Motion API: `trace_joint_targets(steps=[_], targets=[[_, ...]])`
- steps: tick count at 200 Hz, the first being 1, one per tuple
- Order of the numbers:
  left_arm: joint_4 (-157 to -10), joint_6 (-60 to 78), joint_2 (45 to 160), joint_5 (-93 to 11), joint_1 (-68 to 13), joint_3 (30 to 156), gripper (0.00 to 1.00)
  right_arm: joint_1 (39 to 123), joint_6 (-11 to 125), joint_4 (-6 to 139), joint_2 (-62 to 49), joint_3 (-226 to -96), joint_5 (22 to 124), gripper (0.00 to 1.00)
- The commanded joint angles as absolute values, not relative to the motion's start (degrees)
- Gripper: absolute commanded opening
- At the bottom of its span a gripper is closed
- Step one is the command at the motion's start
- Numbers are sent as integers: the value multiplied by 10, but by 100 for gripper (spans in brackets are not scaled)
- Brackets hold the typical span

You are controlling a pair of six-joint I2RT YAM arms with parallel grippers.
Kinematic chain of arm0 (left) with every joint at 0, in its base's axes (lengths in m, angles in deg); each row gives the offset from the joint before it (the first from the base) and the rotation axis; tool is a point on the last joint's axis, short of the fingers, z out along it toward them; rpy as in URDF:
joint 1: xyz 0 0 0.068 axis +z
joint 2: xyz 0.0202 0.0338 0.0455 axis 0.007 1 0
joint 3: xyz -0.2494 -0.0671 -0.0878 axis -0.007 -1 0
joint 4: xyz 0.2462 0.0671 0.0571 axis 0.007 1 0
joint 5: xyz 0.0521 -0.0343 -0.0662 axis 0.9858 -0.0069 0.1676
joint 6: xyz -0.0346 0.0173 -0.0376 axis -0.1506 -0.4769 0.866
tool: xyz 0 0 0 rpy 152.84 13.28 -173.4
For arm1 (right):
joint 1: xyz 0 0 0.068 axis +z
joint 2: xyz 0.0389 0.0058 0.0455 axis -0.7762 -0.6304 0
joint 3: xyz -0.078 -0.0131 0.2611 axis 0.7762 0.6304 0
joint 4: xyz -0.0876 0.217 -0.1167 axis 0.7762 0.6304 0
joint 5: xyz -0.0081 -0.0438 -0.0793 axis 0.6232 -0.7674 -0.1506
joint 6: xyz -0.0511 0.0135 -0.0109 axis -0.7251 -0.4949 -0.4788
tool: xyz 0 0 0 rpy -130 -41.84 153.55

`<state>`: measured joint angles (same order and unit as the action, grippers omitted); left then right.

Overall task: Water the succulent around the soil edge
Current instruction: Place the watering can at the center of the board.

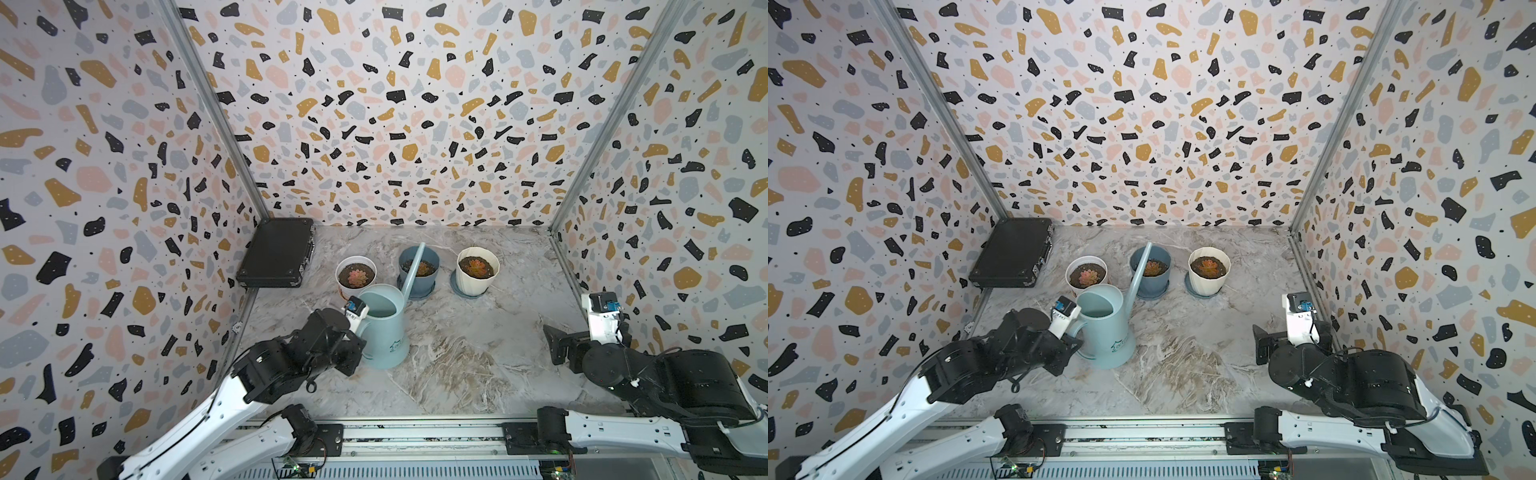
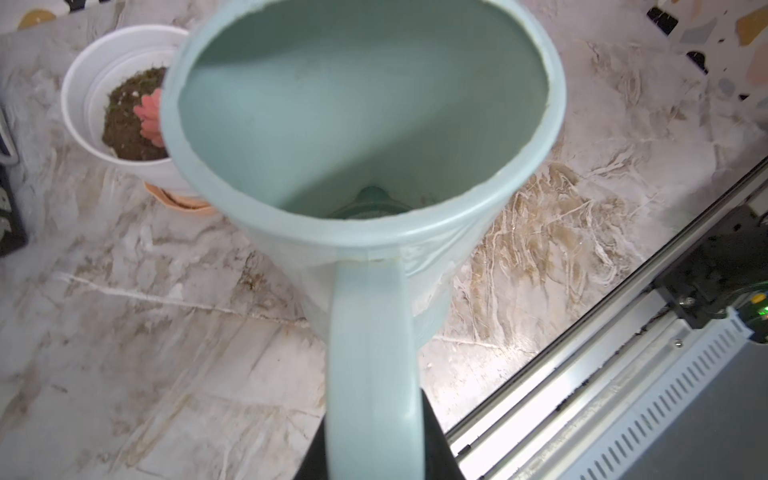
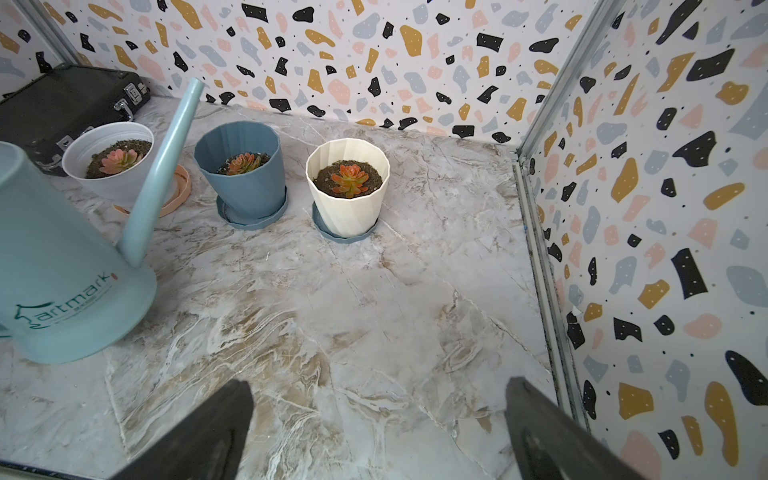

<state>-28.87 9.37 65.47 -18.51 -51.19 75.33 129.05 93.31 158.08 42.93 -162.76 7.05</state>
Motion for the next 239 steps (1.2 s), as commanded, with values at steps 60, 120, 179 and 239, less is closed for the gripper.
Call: trace_joint_targets(steps=[60,120,179,239], targets=[[-480,95,690,5,-651,671,0,1293,944,1675,418,-1638,34,100],[-579,97,736,1,-668,626,0,1293,954,1675,416,-1626,28,100],[-661,130,779,-51,-669,613,0,1292,954,1675,418,-1626,24,100],[-684,143,815,-83,-673,617,2,1293,961,1672,412,-1621,17,100]])
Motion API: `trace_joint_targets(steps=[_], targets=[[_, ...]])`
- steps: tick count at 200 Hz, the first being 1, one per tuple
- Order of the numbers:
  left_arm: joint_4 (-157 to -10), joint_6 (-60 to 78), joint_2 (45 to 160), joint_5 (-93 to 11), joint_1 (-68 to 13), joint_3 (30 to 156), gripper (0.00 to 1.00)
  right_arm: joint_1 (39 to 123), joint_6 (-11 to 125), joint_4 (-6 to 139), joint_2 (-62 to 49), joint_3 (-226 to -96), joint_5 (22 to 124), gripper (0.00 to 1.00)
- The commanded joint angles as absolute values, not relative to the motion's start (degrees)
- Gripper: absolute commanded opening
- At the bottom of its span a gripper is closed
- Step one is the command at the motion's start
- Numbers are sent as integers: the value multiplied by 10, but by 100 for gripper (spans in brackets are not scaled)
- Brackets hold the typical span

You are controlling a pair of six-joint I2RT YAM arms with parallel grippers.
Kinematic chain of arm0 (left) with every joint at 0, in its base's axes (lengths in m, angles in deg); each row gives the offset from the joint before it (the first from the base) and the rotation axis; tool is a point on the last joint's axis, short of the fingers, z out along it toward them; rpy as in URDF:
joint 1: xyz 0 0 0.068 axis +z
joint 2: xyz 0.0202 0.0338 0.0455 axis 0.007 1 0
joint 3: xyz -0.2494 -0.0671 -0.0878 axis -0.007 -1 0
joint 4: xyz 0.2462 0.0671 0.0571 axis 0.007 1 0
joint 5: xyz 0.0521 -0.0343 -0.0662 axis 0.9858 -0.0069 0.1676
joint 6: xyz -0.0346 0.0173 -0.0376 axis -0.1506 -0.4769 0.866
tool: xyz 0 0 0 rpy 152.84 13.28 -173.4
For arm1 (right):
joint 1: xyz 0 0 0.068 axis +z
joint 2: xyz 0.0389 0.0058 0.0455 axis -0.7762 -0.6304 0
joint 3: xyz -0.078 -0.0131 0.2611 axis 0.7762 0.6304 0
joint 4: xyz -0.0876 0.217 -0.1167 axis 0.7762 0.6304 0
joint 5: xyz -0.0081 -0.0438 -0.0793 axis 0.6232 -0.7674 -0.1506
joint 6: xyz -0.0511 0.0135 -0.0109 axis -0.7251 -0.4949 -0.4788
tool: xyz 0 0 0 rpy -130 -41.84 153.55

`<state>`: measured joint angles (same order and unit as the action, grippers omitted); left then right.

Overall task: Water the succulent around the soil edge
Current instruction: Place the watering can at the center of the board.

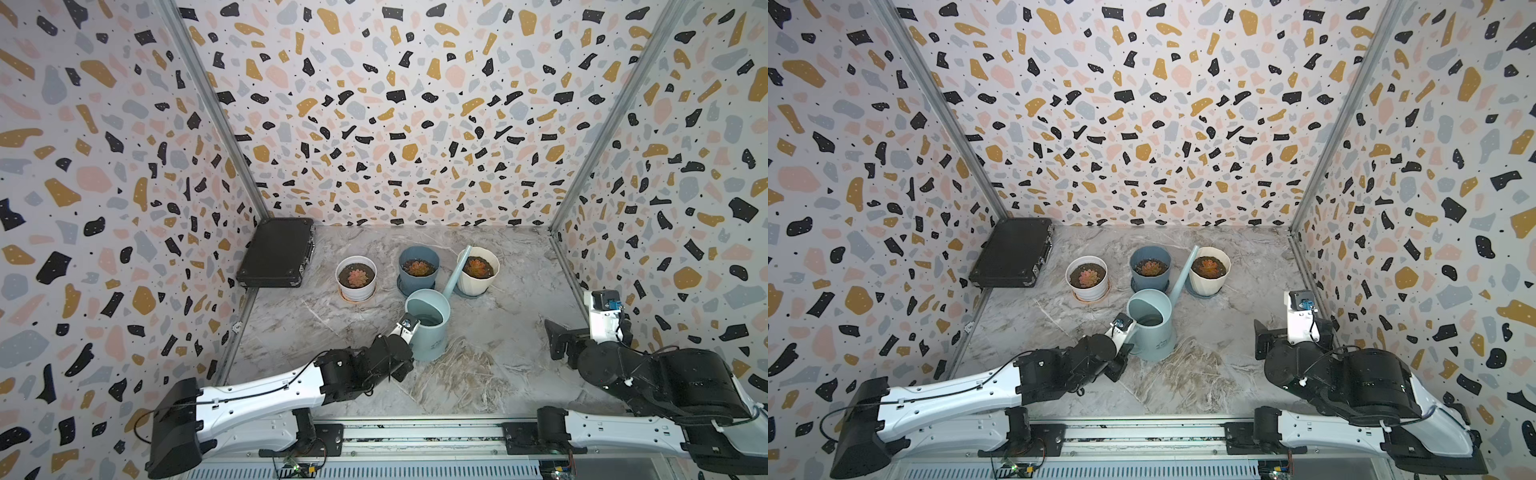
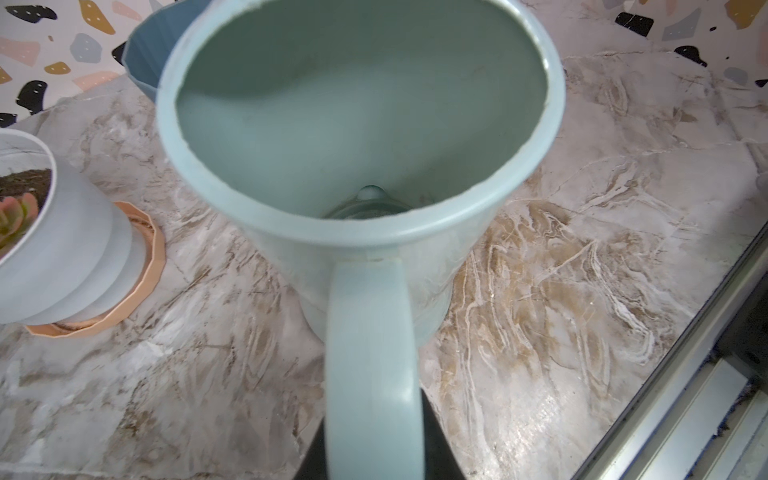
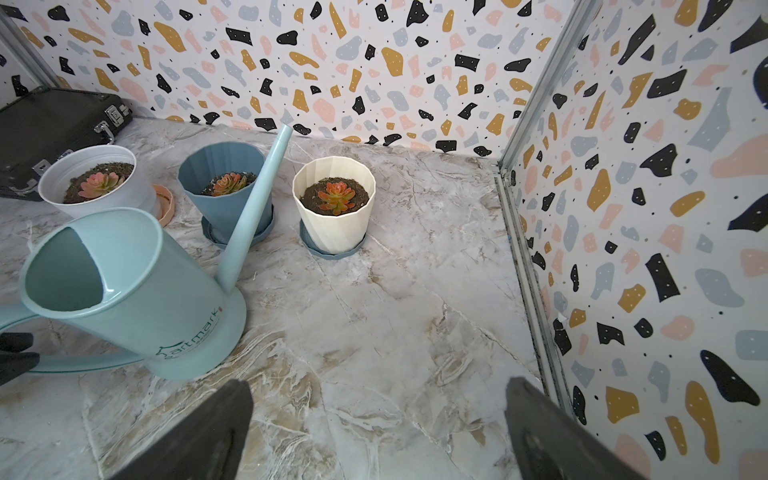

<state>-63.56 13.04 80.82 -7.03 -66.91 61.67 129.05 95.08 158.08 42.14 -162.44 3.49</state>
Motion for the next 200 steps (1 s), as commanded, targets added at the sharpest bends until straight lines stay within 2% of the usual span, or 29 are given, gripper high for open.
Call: trace_joint_targets(steps=[1,34,41,46,52,68,92,103,106,109,112,151,177,189,200], targets=[[-684,142,816,-83,-673,617,2,1293,962,1672,412,-1621,17,100],[-705,139,842,-87,-674,617,11,1293,957,1667,406,-1620,14,100],[-705,136,848,-87,-674,617,17,1293,957,1667,404,-1620,13,100],[-704,133,851,-86,-674,619,26,1293,957,1667,403,-1620,13,100],[-702,130,854,-84,-674,621,33,1293,957,1666,402,-1620,12,100],[-698,123,855,-82,-674,624,39,1293,956,1666,399,-1621,8,100],[-672,110,848,-74,-674,634,58,1293,953,1666,397,-1625,3,100],[-652,103,839,-66,-674,642,71,1293,952,1666,393,-1628,0,100],[-645,101,835,-62,-674,644,79,1293,951,1666,392,-1629,-1,100],[-638,99,831,-59,-674,646,95,1293,950,1666,390,-1631,-2,100],[-631,98,825,-54,-674,650,100,1292,949,1666,389,-1632,-3,100],[-486,74,711,50,-675,700,99,1293,907,1650,356,-1654,-35,100],[-368,55,631,241,-668,719,99,1292,803,1563,345,-1631,-64,100],[-371,19,598,273,-620,707,99,1287,728,1502,337,-1615,-81,100],[-396,-5,571,225,-526,690,99,1266,654,1439,326,-1601,-82,99]])
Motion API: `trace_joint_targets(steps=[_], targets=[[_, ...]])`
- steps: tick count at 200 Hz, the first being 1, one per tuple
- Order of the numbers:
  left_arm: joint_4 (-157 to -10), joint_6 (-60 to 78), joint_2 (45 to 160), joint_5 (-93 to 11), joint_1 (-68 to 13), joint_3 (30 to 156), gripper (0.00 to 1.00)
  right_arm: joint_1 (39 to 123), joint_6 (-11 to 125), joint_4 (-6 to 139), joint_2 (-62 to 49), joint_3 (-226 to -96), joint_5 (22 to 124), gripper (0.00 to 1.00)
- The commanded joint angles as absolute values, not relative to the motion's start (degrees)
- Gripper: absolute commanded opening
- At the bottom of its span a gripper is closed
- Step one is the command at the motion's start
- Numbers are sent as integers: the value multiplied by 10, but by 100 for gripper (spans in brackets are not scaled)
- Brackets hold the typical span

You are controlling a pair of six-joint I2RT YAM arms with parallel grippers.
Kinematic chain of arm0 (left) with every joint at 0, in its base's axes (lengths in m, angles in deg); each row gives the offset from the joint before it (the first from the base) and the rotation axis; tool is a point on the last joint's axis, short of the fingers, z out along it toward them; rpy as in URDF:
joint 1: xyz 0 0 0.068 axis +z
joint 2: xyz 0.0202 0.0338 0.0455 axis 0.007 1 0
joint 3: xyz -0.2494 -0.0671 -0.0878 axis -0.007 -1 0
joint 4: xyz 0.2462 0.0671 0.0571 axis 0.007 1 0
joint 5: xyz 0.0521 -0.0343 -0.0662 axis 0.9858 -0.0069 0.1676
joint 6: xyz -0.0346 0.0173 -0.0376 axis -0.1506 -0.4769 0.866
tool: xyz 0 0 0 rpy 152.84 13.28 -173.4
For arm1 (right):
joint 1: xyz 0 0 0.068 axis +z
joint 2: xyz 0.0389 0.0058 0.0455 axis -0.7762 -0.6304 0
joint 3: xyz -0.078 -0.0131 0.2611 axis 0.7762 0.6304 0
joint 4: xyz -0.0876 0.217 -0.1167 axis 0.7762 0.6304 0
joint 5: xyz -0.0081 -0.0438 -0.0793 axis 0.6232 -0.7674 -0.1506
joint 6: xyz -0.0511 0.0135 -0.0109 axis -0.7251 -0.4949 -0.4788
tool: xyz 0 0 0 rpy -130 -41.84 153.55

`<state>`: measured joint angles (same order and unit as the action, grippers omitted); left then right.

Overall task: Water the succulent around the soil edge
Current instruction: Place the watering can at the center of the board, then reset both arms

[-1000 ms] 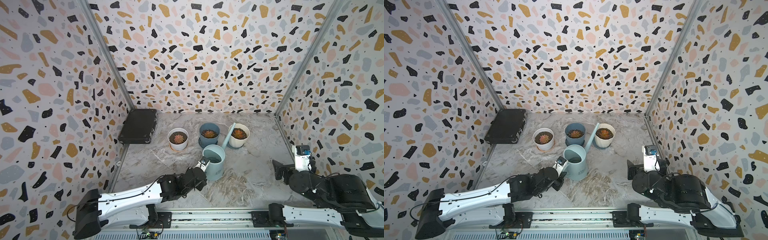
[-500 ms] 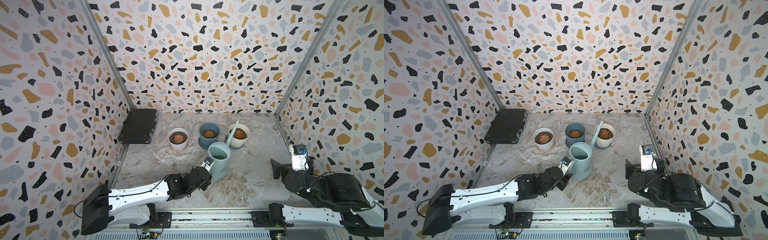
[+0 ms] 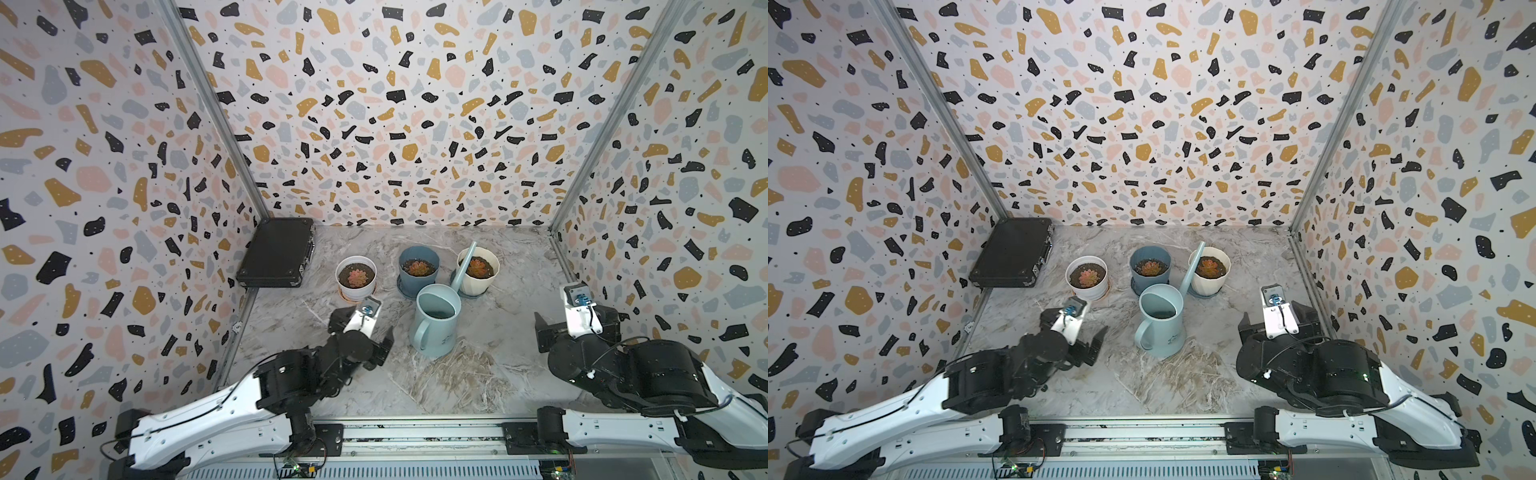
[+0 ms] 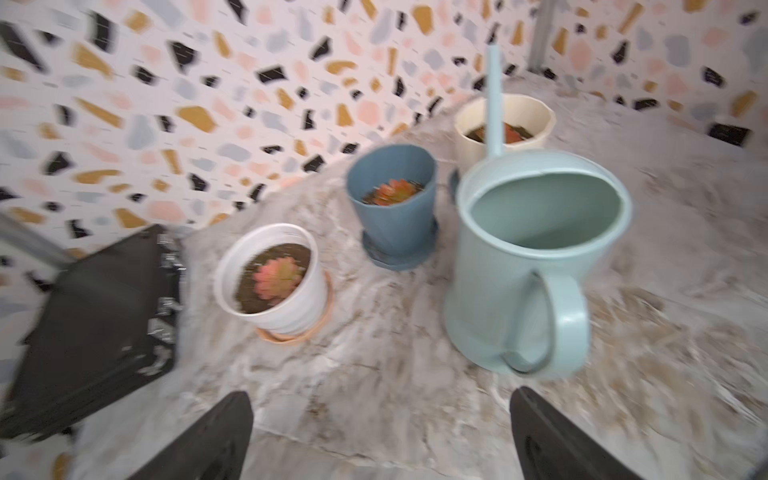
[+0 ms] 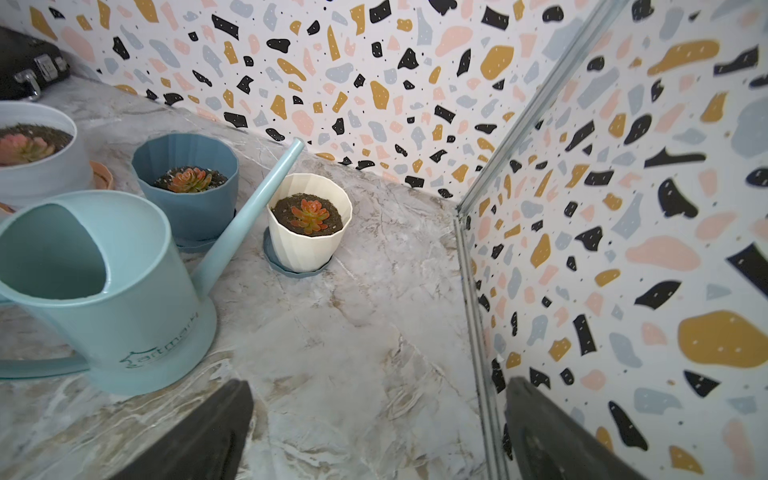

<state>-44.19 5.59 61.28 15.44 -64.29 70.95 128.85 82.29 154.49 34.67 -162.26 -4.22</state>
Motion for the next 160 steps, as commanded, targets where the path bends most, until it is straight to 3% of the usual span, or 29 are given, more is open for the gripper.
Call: trace_joint_targets(steps=[1,25,49,63,81,122,160], targets=[[-399,-7,568,222,-516,687,99,1262,650,1431,326,-1599,-80,99],[-460,-66,563,32,-289,665,99,1130,483,1251,322,-1557,53,99],[-535,-100,622,-102,-130,665,100,917,410,1114,289,-1516,242,99],[-621,-130,646,-97,-110,637,99,803,403,1045,254,-1493,339,99],[-707,-120,683,-109,-81,605,99,713,387,930,216,-1439,386,99],[-853,-98,730,-134,-25,510,99,620,337,657,182,-1295,468,100],[-928,-88,759,-131,1,461,99,568,344,548,147,-1212,511,100]])
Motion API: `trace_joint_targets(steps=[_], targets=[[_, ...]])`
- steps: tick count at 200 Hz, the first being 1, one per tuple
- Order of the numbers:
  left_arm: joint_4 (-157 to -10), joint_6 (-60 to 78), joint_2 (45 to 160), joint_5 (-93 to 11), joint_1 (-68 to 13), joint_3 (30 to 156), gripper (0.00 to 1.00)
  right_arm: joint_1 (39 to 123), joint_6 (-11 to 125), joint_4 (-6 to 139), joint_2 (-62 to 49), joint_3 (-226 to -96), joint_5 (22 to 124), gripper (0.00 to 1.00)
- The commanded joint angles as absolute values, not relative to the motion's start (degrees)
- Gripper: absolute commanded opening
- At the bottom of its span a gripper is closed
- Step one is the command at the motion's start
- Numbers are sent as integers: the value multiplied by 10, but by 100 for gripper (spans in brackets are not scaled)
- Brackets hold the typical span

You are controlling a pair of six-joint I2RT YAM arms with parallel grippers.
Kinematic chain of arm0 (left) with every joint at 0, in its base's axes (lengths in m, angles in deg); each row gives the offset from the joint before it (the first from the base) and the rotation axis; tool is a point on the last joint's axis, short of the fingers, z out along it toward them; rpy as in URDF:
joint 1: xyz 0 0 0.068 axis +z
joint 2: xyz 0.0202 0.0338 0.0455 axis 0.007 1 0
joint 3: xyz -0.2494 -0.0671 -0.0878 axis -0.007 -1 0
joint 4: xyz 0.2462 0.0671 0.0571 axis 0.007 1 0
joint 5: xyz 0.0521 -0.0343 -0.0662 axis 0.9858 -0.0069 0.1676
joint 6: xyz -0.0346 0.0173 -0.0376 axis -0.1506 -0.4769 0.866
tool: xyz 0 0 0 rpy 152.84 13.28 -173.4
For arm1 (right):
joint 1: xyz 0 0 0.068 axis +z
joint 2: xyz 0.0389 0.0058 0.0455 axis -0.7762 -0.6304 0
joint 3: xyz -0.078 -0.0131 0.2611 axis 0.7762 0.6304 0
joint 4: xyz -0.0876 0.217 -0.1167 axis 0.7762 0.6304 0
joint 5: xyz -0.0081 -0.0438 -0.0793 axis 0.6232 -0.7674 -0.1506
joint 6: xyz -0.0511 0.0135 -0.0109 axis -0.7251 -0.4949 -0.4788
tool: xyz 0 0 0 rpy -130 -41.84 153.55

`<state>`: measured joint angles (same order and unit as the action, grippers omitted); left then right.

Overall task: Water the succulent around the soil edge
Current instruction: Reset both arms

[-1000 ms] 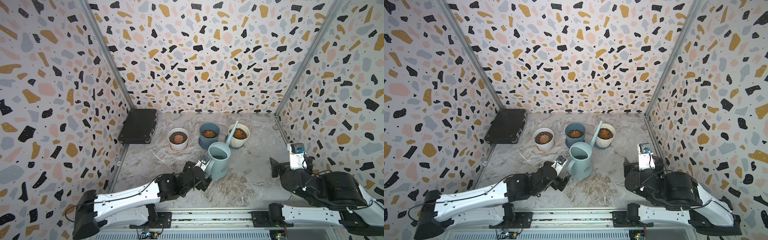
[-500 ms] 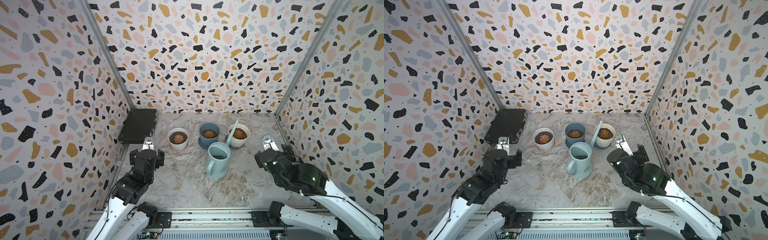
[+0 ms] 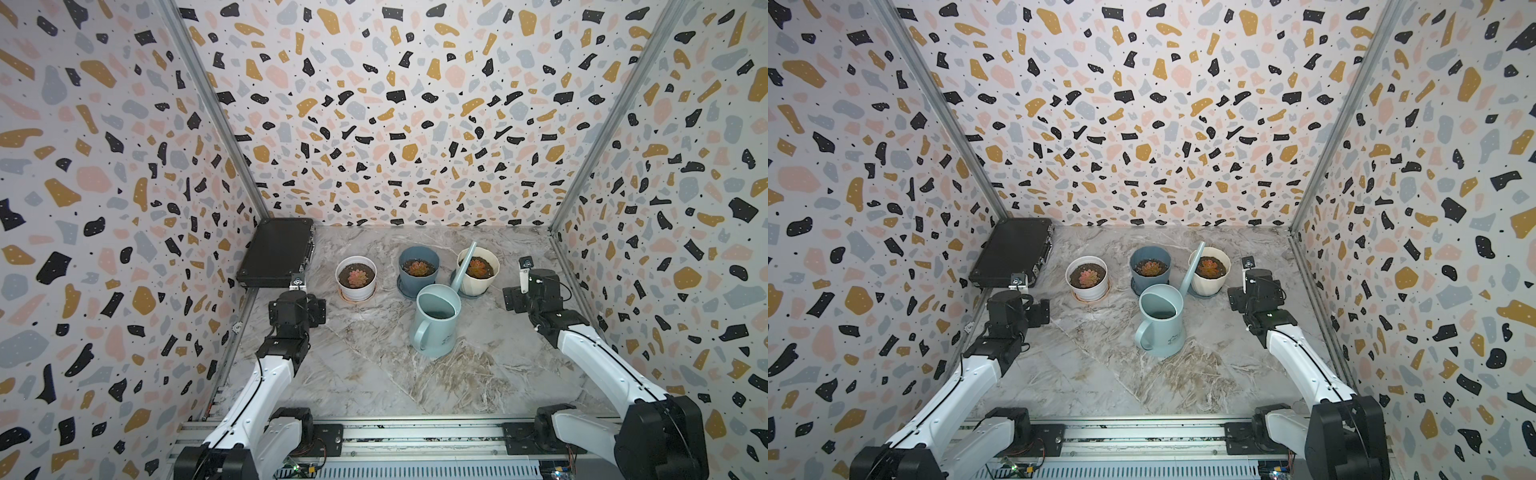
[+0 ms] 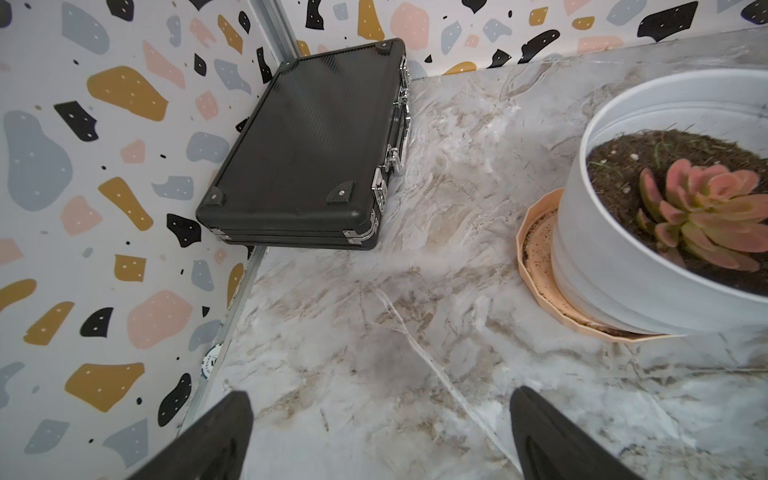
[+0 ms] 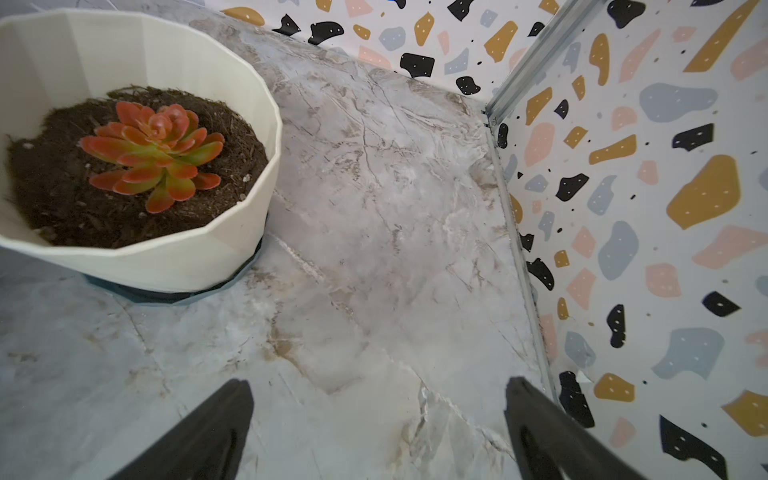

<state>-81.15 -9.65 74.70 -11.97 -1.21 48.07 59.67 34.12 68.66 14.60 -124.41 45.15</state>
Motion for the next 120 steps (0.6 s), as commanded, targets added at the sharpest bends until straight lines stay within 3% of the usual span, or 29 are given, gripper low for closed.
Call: trace_joint_targets(steps=[1,50,76,120], targets=[[-930,-88,760,-131,1,460,99,567,345,545,146,-1210,513,100],[-1018,-52,868,-112,20,449,99,557,382,408,77,-1095,502,100],[-1039,-55,927,-126,22,463,99,555,363,328,22,-1093,495,100],[-1045,-5,903,-155,21,447,99,543,390,229,-32,-1073,504,100]])
